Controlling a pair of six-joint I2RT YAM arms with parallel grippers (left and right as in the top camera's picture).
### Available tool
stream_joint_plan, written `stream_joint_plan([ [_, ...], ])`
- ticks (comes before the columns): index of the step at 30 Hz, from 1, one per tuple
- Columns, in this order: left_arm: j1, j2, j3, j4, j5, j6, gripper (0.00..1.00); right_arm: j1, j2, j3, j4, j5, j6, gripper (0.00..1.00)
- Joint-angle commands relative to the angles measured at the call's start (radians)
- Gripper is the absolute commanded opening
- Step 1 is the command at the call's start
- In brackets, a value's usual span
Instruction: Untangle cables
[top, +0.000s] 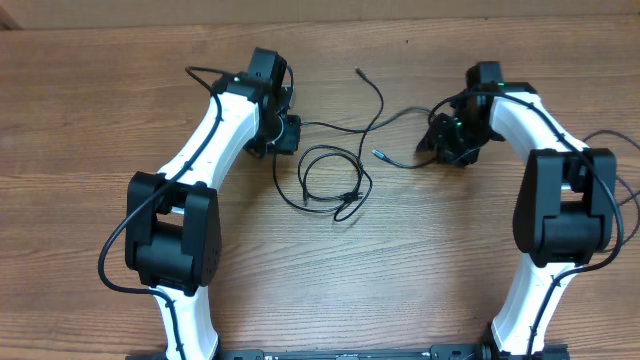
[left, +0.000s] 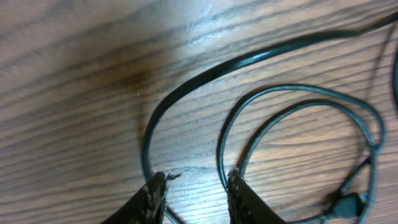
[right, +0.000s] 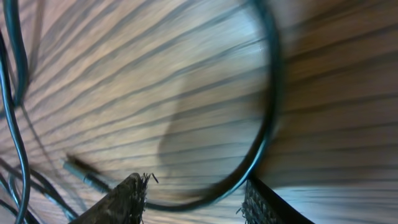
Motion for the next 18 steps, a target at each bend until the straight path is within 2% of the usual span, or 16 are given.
stream_joint_plan([
  [1, -0.002, -0.018, -0.048, 0.05, -0.008, -0.019, 0.4, 0.04, 0.014, -0.02, -0.003, -0.011, -0.003, 0.5],
  [5, 0.001, -0.018, -0.063, 0.101, -0.043, -0.02, 0.47, 0.084, 0.014, -0.02, -0.003, -0.02, -0.003, 0.5],
  [7, 0.0, -0.018, -0.063, 0.113, -0.046, -0.02, 0.56, 0.104, 0.014, -0.02, -0.003, -0.022, -0.003, 0.5],
  [8, 0.0, -0.018, -0.063, 0.117, -0.047, -0.02, 0.57, 0.116, 0.014, -0.02, -0.003, -0.022, -0.003, 0.5],
  [18, 0.0, -0.016, -0.1, 0.126, -0.098, -0.039, 0.62, 0.19, 0.014, -0.02, 0.012, -0.021, -0.001, 0.52],
])
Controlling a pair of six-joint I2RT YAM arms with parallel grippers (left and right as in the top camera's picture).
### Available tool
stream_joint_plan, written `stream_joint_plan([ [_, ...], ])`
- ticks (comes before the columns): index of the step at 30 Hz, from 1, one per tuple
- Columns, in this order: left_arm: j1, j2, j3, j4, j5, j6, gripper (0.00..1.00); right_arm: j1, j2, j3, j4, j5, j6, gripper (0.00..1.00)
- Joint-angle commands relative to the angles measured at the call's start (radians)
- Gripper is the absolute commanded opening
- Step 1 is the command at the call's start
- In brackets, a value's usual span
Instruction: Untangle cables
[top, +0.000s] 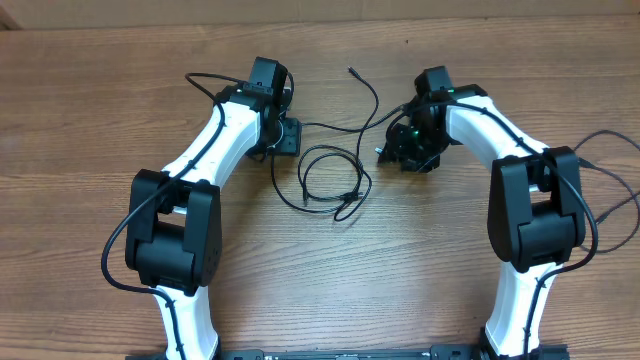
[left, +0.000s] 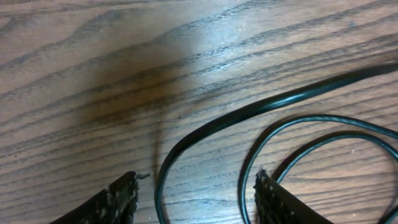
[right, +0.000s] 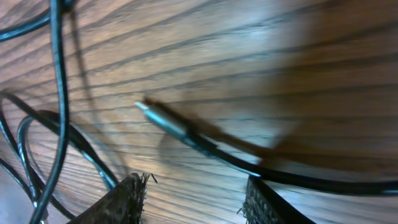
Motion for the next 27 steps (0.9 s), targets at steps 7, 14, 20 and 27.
stream_joint_plan([
  [7, 0.0, -0.013, -0.069, 0.011, -0.022, -0.016, 0.63, 0.016, 0.014, -0.018, 0.008, -0.006, 0.023, 0.55],
  [14, -0.01, -0.013, -0.069, 0.021, -0.011, -0.011, 0.7, 0.022, 0.014, -0.018, 0.01, -0.006, 0.023, 0.6],
  [20, -0.056, -0.002, -0.069, 0.022, 0.028, -0.008, 0.92, 0.022, 0.014, -0.018, 0.027, -0.006, 0.023, 0.61],
  [27, -0.145, 0.027, -0.069, 0.014, -0.133, -0.05, 0.89, 0.022, 0.014, -0.018, 0.022, -0.006, 0.023, 0.65],
])
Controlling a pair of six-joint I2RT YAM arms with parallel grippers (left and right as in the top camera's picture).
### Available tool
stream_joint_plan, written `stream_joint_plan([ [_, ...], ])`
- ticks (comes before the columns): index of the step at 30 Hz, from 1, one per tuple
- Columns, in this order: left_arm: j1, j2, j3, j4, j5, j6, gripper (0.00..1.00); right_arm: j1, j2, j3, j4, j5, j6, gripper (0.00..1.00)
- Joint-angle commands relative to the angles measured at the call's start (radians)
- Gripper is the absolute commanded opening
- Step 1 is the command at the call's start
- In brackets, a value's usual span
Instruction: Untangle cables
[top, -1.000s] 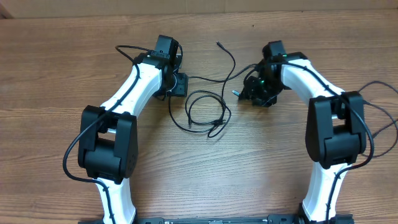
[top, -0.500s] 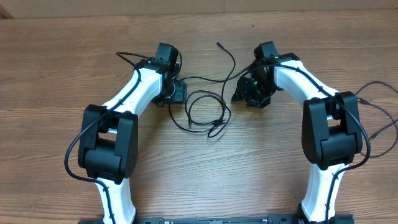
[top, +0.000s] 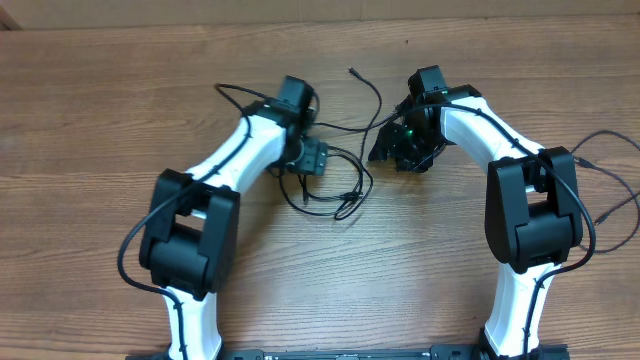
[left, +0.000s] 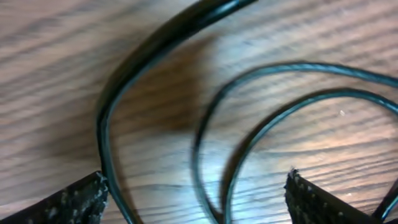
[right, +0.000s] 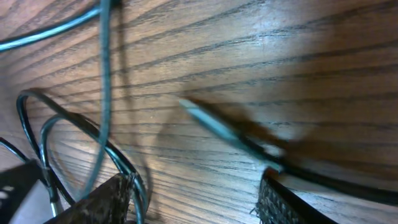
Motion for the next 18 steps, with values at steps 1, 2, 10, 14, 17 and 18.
stream_joint_plan([
  [1, -0.037, 0.022, -0.004, -0.005, -0.117, -0.053, 0.87, 0.008, 0.014, -0.018, -0.004, 0.02, 0.002, 0.65],
  [2, -0.044, 0.022, -0.004, -0.005, -0.137, -0.063, 0.85, 0.008, 0.014, -0.018, -0.007, 0.02, 0.002, 0.66],
  [10, -0.053, 0.022, -0.004, -0.019, -0.221, -0.08, 0.83, 0.008, 0.014, -0.018, -0.027, 0.02, 0.001, 0.82],
  [14, -0.052, 0.023, -0.004, -0.048, -0.301, -0.029, 0.87, 0.008, 0.014, -0.018, -0.029, 0.02, 0.001, 0.87],
  [17, -0.05, 0.032, -0.004, -0.057, -0.292, 0.014, 0.91, 0.008, 0.014, -0.018, -0.029, 0.02, 0.001, 0.91],
  [18, -0.049, 0.038, -0.004, -0.061, -0.292, 0.014, 0.91, 0.008, 0.014, -0.018, -0.029, 0.02, 0.001, 0.92],
])
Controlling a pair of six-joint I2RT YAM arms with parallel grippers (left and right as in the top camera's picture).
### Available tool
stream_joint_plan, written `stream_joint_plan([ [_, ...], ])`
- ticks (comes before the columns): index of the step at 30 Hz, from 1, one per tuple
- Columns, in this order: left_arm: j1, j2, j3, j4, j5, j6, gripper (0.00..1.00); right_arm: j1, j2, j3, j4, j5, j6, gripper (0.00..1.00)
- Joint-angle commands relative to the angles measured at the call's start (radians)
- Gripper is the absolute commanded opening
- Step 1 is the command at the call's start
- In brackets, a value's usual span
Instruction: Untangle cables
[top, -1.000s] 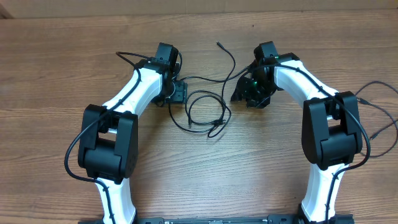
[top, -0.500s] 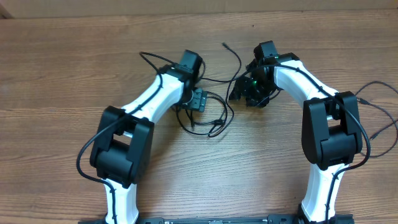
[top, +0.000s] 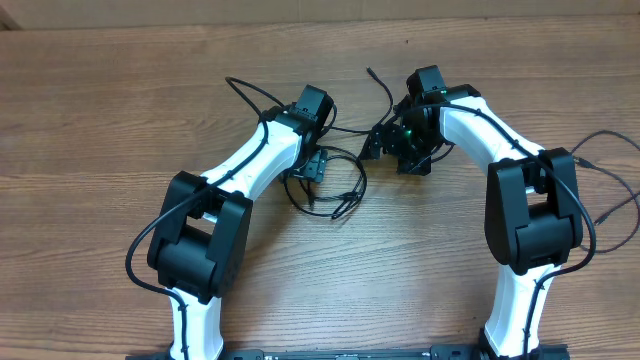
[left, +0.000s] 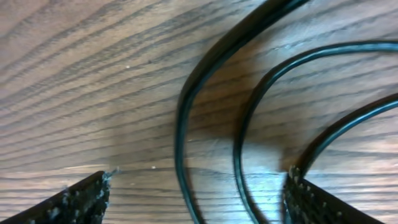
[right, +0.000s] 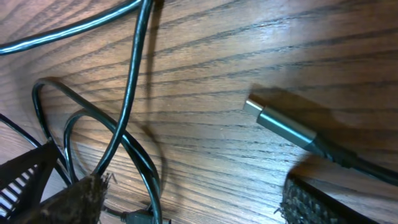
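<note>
Thin black cables lie in a tangled coil (top: 335, 185) at the table's middle, with one strand running up to a free end (top: 370, 72). My left gripper (top: 314, 165) is low over the coil's left side. It is open wide (left: 199, 202), and a thick strand (left: 185, 124) and a thinner strand (left: 245, 137) pass between its fingers. My right gripper (top: 383, 143) is just right of the coil, also open wide (right: 199, 199). A silver-tipped plug (right: 280, 124) lies ahead of it, and looped strands (right: 127, 146) lie by its left finger.
The wooden table (top: 100, 120) stretches bare to the left and front. Each arm's own black lead (top: 245, 90) arcs above it, and another runs off at the far right (top: 610, 140). The table's back edge (top: 320, 18) is just behind the work.
My left gripper has shifted a little right over the coil, and two strands now run straight between its fingers. The right gripper has opened wider. The plug now lies further right in its view.
At first my left gripper was nearly shut at the coil's left edge and the right one stood far right, open over a cable loop. Then the left opened and the right was by the plug. Later both stood wider open, as now, the left over the coil.
</note>
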Motion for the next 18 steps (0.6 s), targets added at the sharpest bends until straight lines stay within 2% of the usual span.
stream_joint_plan([
  [1, 0.009, 0.04, -0.004, -0.01, -0.041, 0.042, 0.91, 0.003, 0.021, -0.02, -0.011, 0.047, 0.003, 0.93],
  [7, 0.032, 0.074, -0.004, -0.047, -0.095, 0.035, 0.91, 0.003, 0.021, -0.02, -0.024, 0.047, 0.003, 0.99],
  [11, 0.07, 0.111, -0.004, -0.083, -0.095, -0.023, 0.91, 0.002, 0.02, -0.01, 0.012, 0.064, 0.003, 0.85],
  [15, 0.13, 0.151, -0.005, -0.109, -0.08, -0.064, 0.94, -0.006, 0.018, 0.085, -0.055, 0.066, 0.003, 0.85],
  [18, 0.181, 0.18, -0.006, -0.121, -0.015, -0.068, 0.97, -0.006, 0.016, 0.177, -0.12, 0.066, 0.003, 0.85],
])
